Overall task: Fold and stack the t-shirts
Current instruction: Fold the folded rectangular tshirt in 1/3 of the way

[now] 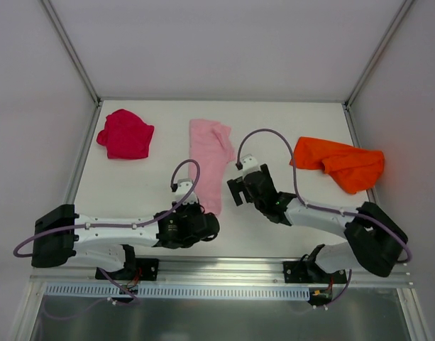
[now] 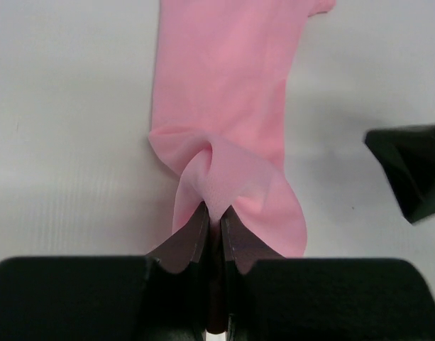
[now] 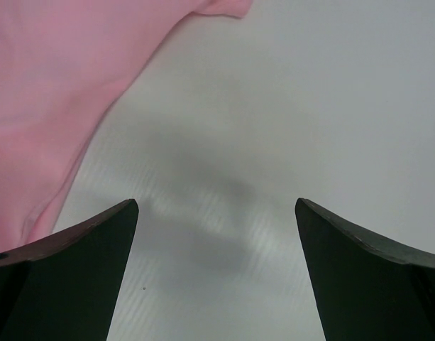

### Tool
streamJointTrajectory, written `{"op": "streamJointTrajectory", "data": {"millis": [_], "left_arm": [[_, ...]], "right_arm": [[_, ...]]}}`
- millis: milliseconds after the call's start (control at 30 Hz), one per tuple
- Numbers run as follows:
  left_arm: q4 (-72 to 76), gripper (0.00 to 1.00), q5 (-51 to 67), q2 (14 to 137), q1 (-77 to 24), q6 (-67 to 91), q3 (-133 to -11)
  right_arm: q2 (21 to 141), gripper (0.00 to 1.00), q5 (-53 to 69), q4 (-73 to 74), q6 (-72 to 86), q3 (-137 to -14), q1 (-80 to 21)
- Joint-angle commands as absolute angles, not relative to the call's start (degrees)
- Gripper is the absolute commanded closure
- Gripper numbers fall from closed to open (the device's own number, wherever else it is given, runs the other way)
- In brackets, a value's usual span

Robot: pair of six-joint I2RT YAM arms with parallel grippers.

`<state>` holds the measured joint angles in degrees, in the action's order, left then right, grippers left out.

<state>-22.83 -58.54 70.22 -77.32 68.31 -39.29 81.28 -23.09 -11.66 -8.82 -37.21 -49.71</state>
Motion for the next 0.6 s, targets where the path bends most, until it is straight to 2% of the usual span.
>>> {"op": "streamJointTrajectory", "data": {"millis": [0, 67, 267, 567], "left_arm": [[-15.40, 1.00, -58.10, 72.50, -74.01, 62.76, -40.17], [-14.25, 1.00, -57.75, 73.30, -72.43, 61.44, -40.52], [-8.27, 1.00, -55.11, 75.23, -67.86, 55.64, -43.32], [-8.00, 1.00, -54.05, 80.77, -64.51, 51.15, -51.94]], "right_arm": [[71.30, 0.00, -33.91, -19.77, -6.42, -32.27, -51.15], [66.21, 0.00, -36.81, -19.17, -6.85, -31.20, -51.42], [60.65, 0.00, -38.68, -14.59, -6.86, -31.73, -51.33], [68.55, 0.00, -36.04, -14.41, -7.03, -34.01, -51.33]]}}
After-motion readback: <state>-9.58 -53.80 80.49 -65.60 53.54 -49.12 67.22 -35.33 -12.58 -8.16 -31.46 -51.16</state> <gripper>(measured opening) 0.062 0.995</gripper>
